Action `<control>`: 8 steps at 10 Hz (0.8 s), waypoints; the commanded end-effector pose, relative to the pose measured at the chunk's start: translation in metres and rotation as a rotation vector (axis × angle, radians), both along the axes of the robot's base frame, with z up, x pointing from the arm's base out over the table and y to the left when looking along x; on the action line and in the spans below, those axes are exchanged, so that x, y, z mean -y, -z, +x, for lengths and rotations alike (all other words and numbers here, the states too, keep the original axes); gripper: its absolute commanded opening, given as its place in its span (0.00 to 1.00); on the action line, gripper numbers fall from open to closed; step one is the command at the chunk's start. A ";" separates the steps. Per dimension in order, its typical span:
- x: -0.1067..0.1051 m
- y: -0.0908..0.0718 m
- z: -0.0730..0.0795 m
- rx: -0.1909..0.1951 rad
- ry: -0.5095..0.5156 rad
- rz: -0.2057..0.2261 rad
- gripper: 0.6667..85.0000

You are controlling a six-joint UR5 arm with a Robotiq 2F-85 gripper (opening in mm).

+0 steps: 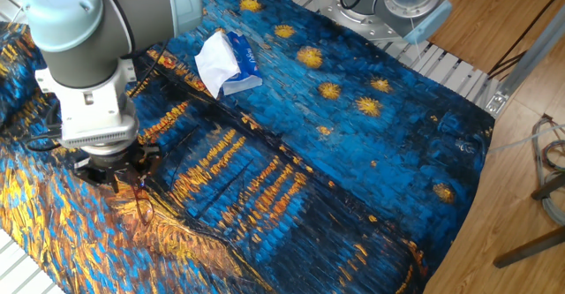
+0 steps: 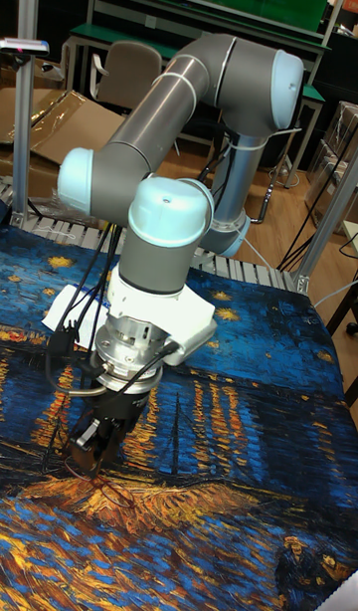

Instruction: Unfold the leg of the glasses (with one hand)

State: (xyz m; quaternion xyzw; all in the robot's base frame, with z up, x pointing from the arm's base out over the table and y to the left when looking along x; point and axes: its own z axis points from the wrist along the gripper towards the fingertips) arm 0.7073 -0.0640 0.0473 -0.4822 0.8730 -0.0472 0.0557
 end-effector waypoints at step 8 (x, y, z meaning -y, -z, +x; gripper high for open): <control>0.015 0.024 -0.013 0.025 -0.027 0.011 0.42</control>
